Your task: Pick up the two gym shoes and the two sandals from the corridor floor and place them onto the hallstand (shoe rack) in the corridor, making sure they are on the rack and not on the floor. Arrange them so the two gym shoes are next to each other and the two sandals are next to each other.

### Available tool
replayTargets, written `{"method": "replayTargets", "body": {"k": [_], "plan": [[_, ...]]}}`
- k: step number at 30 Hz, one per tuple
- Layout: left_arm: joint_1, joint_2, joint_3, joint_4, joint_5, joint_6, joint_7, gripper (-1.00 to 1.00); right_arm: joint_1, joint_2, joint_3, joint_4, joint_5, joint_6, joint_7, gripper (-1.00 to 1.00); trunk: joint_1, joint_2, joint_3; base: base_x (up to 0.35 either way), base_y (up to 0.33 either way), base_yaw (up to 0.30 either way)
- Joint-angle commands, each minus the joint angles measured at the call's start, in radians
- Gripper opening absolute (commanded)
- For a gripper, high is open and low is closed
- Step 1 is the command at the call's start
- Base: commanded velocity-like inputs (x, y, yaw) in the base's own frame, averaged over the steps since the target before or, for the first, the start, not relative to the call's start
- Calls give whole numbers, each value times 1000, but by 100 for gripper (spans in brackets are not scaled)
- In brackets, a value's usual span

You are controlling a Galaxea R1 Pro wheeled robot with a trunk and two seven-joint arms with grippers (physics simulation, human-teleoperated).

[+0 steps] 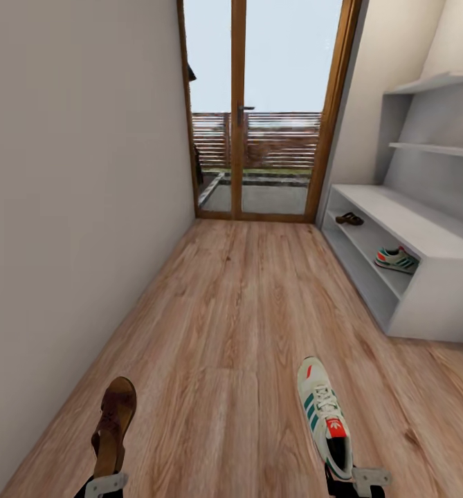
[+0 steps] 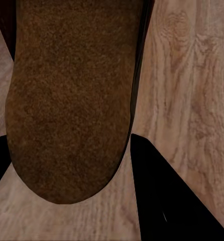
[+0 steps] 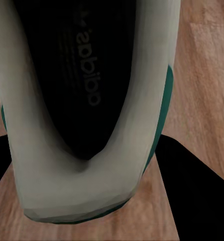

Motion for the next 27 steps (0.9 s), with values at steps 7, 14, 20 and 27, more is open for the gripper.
{"method": "replayTargets", "body": {"k": [7, 14, 20, 27], "plan": [[-1, -1, 8, 0, -8, -2, -9, -100, 0, 0, 0, 0, 4, -2, -4, -100, 0, 0, -1, 339, 0, 0], [-1, -1, 9, 0, -8, -3, -10, -100, 0, 0, 1, -1, 4, -2, -5, -100, 0, 0, -1, 339, 0, 0], [-1, -1, 9, 0, -8, -2, -9, -100, 0, 0, 1, -2, 2, -3, -5, -100, 0, 0, -1, 339, 0, -19], [-1, -1, 9, 0, -8, -2, -9, -100, 0, 1, 0, -2, 1, -3, -6, -100, 0, 0, 2, 339, 0, -204]]}}
